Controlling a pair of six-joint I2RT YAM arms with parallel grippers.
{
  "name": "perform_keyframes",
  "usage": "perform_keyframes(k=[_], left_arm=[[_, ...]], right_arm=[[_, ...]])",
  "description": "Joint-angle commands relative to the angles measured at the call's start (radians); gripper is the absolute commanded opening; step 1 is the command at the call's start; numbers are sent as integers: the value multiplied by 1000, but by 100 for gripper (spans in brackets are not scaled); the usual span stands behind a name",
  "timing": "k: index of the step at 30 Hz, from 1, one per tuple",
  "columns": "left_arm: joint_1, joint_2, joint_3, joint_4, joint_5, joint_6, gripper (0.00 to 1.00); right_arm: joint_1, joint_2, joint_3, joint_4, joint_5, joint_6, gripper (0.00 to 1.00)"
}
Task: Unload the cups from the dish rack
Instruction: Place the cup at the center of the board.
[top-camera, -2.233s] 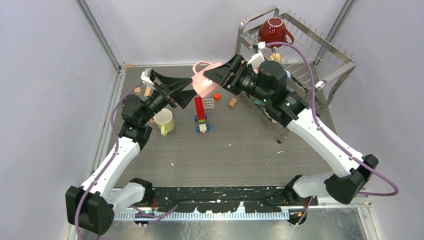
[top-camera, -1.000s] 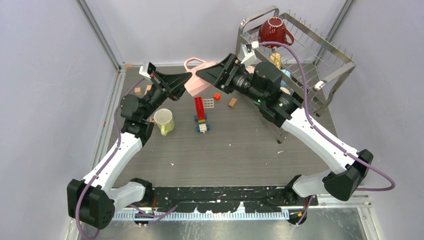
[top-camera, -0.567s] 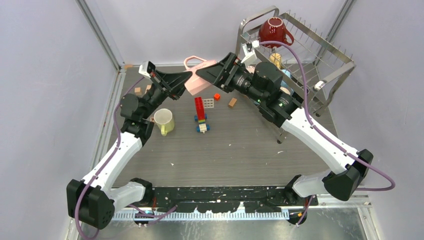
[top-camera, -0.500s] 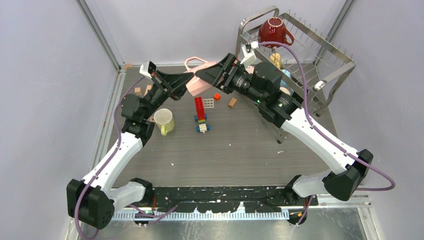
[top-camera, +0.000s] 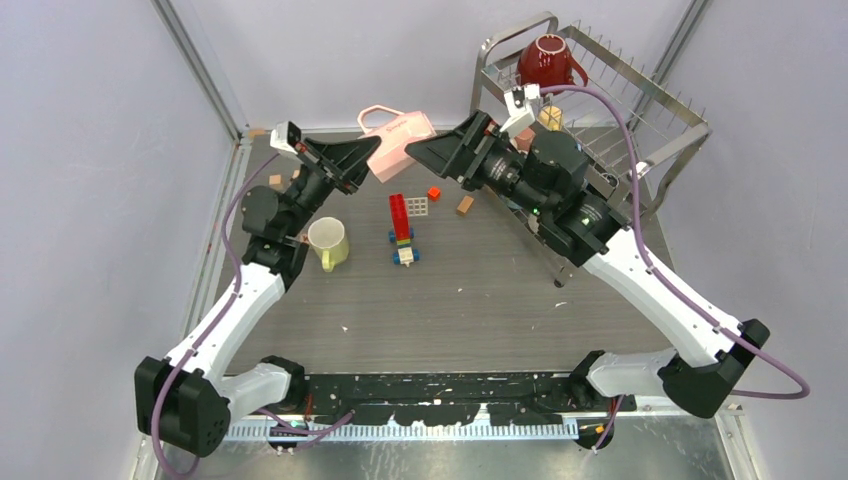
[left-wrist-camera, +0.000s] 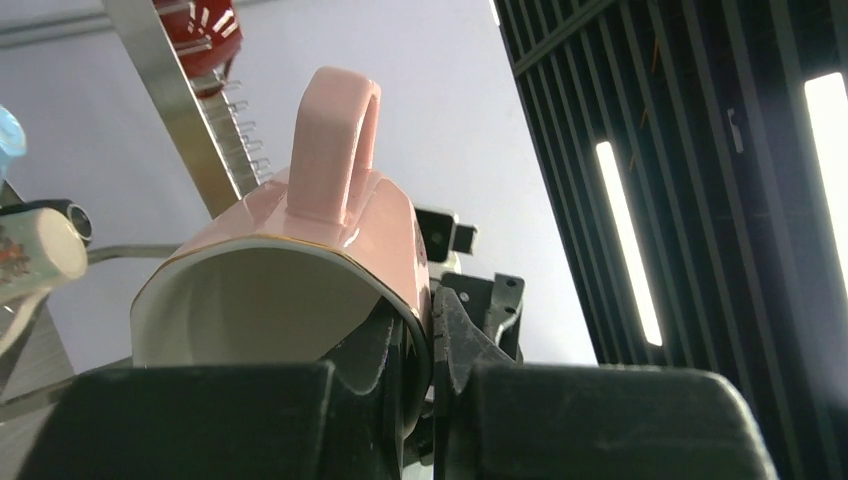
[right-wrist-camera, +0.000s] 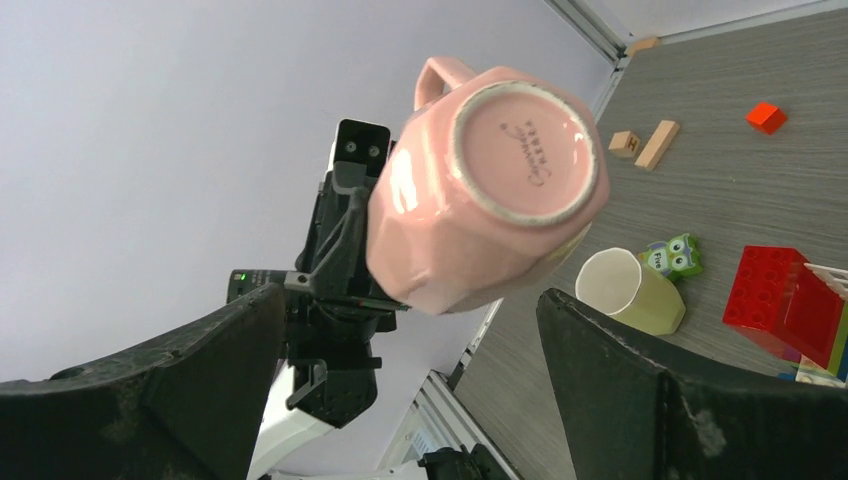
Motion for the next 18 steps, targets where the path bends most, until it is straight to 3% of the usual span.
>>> perform_keyframes(k=[1,13,18], left_arm=[[52,-31,56,43,-12,50,0],[409,-75,141,-322,331,225,0],[485,-79,250,-710,351,499,0]], right_arm=[[5,-65,-2,-4,34,-44,100],[6,-142,20,-225,98,-160,100],[5,-154,40,-291,99,-202,100]])
